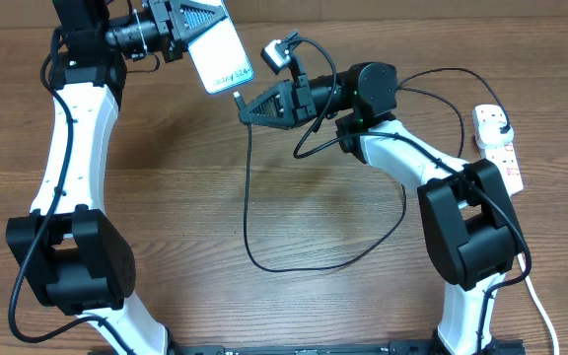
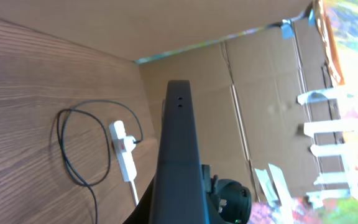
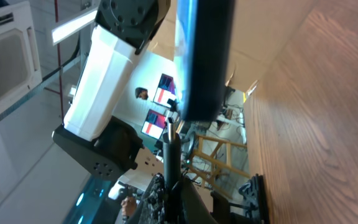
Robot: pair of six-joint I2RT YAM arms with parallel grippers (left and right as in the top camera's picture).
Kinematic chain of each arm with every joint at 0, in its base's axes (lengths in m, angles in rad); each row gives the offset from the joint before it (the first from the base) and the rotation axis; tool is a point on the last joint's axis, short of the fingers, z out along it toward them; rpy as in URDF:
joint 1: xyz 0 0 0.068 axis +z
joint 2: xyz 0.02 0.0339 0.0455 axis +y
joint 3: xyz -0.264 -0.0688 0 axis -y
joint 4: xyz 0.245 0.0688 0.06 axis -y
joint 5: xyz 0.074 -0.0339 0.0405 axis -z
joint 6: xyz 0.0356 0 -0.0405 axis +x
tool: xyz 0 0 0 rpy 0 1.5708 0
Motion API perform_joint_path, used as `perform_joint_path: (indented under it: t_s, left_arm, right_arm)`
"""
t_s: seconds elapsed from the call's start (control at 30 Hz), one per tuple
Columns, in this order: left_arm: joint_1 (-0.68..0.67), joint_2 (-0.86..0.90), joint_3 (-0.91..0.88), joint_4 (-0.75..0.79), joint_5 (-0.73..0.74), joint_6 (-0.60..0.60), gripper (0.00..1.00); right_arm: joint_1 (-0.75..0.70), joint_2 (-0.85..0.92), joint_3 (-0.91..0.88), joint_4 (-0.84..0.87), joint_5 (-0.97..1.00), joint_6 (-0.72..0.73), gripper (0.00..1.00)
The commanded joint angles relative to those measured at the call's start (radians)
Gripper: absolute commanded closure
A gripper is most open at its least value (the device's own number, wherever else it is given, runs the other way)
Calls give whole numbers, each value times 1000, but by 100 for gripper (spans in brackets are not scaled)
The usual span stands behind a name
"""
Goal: Plug charger to phone and switch on socket
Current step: 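Push the USB-C plug into the phone's port held by left gripper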
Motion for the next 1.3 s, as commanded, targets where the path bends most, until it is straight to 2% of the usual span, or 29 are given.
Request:
perform_joint_path:
  t_s: [0.0,0.27,0.5,1.27]
  left_arm:
    - [0,-1,10,-10,-43,24,96]
    - [-1,-1,10,-19,-56,21,96]
    - [-1,-1,10,-40,-55,20,96]
    - [-34,-1,10,-40,-84,46,96]
  right_arm:
    - [-19,1,14,2,7,-26,96]
    - [-22,1,14,-8,-7,-45,96]
    - [-22,1,14,-106,-7,-110,96]
    - [-21,1,14,-98,-7,-110,96]
